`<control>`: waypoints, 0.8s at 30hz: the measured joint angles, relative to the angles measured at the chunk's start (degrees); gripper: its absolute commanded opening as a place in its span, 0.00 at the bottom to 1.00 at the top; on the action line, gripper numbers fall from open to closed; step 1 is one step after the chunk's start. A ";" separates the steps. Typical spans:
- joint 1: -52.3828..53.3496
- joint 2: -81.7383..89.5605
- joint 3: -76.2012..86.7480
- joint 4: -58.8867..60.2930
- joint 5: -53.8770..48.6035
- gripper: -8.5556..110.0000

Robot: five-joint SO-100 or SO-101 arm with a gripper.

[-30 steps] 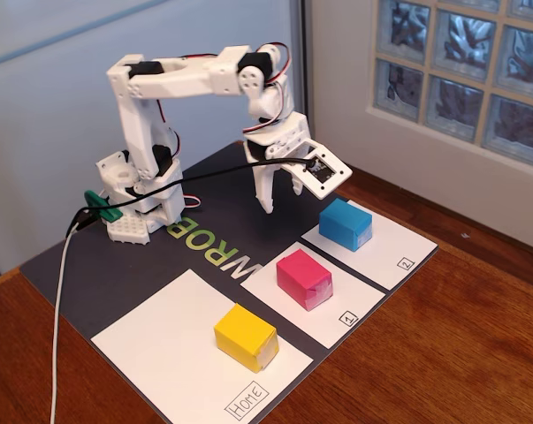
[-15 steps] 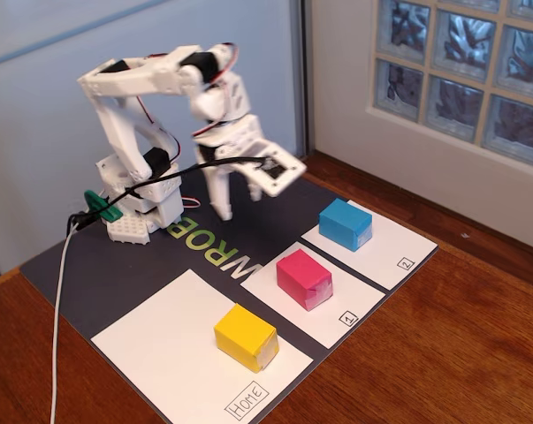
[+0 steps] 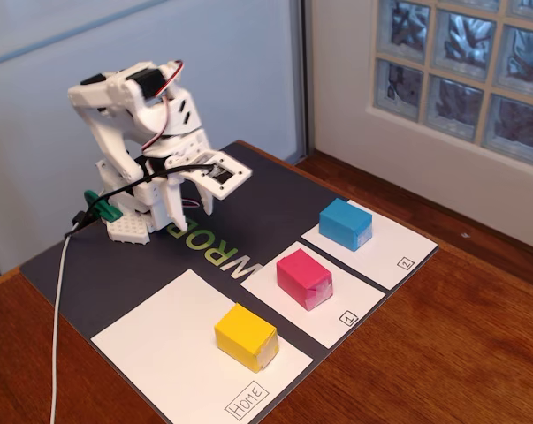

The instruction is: Move box blue to zone 2

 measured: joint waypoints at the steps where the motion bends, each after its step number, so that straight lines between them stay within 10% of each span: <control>1: 1.23 1.76 1.49 0.26 -0.44 0.20; 24: 1.41 29.53 25.31 2.99 -3.43 0.07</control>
